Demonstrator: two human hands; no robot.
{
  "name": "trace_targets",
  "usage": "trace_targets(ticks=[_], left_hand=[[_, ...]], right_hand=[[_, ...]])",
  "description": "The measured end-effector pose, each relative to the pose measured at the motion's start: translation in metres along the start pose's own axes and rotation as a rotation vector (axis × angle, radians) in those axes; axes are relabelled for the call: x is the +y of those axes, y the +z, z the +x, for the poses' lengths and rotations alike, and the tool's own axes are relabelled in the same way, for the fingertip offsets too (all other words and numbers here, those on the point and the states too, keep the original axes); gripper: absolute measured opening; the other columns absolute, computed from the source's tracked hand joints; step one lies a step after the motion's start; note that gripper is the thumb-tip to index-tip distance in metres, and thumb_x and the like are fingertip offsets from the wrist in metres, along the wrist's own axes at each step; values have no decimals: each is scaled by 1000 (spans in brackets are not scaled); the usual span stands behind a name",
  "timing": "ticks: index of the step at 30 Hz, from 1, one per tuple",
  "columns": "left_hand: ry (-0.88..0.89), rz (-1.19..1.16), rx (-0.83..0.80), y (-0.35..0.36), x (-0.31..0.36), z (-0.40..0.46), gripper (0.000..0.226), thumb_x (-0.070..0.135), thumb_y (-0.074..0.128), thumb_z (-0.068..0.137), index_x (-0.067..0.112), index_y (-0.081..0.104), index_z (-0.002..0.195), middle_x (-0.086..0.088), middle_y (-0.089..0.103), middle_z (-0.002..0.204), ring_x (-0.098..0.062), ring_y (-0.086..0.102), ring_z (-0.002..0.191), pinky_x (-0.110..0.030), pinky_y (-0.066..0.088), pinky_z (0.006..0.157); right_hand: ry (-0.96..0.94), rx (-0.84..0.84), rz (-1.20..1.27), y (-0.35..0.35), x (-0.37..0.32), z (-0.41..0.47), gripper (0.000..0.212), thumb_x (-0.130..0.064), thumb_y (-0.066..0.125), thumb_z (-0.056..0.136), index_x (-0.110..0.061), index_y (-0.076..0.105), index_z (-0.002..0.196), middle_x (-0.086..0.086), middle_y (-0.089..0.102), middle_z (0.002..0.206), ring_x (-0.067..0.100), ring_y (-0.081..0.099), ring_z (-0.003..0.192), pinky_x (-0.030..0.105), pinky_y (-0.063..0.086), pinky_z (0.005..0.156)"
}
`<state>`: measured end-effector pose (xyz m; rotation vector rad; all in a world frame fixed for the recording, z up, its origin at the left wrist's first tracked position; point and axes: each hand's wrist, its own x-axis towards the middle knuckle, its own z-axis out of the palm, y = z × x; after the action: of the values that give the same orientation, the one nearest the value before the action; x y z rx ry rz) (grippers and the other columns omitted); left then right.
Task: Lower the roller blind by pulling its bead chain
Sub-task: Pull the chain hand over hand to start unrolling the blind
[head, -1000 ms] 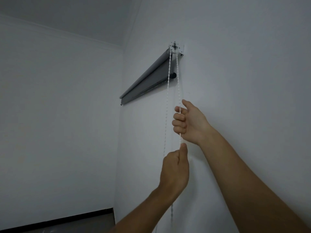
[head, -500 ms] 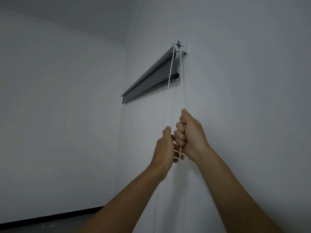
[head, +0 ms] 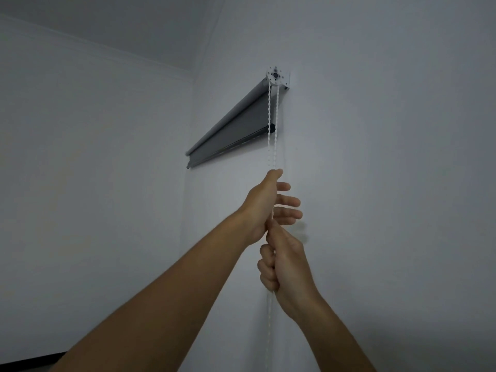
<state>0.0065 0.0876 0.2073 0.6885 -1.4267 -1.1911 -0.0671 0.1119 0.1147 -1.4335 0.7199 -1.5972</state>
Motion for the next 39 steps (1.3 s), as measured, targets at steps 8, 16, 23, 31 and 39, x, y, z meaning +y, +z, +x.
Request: trace_targets(ticks=[8, 16, 23, 31, 39], left_hand=[[219, 167, 194, 15, 0, -5, 40, 24, 39, 94, 21, 25, 57, 2, 23, 50, -11, 18, 38, -25, 17, 41], [429, 442, 261, 10, -39, -20, 46, 28, 32, 103, 13, 72, 87, 2, 74, 76, -5, 68, 64, -17, 51, 57], [492, 533, 263, 1, -63, -40, 51, 28, 32, 106, 20, 37, 56, 11, 37, 43, -1, 38, 37, -13, 30, 41], [347, 429, 160, 8, -77, -55, 50, 43, 27, 105, 18, 29, 61, 7, 29, 49, -5, 26, 41, -21, 24, 45], [137, 178, 50, -7, -52, -36, 67, 62, 14, 99, 24, 67, 83, -2, 66, 59, -14, 62, 50, -27, 50, 52]], right_hand=[[42, 18, -186, -15, -8, 14, 44, -32, 29, 97, -7, 62, 80, 8, 64, 57, 19, 59, 52, 33, 44, 55], [156, -15, 91, -14, -59, 58, 51, -43, 39, 96, -4, 69, 111, 19, 76, 100, 28, 73, 95, 41, 54, 87], [208, -130, 245, -1, -97, 77, 38, -41, 46, 96, -7, 61, 100, 7, 58, 66, 20, 52, 50, 26, 40, 47], [95, -13, 208, 2, -88, 78, 50, -39, 45, 105, -24, 28, 60, -8, 18, 49, 9, 13, 37, 21, 14, 30], [-27, 0, 39, 1, -69, 49, 43, -34, 44, 103, -22, 33, 63, -5, 23, 48, 10, 16, 38, 22, 18, 32]])
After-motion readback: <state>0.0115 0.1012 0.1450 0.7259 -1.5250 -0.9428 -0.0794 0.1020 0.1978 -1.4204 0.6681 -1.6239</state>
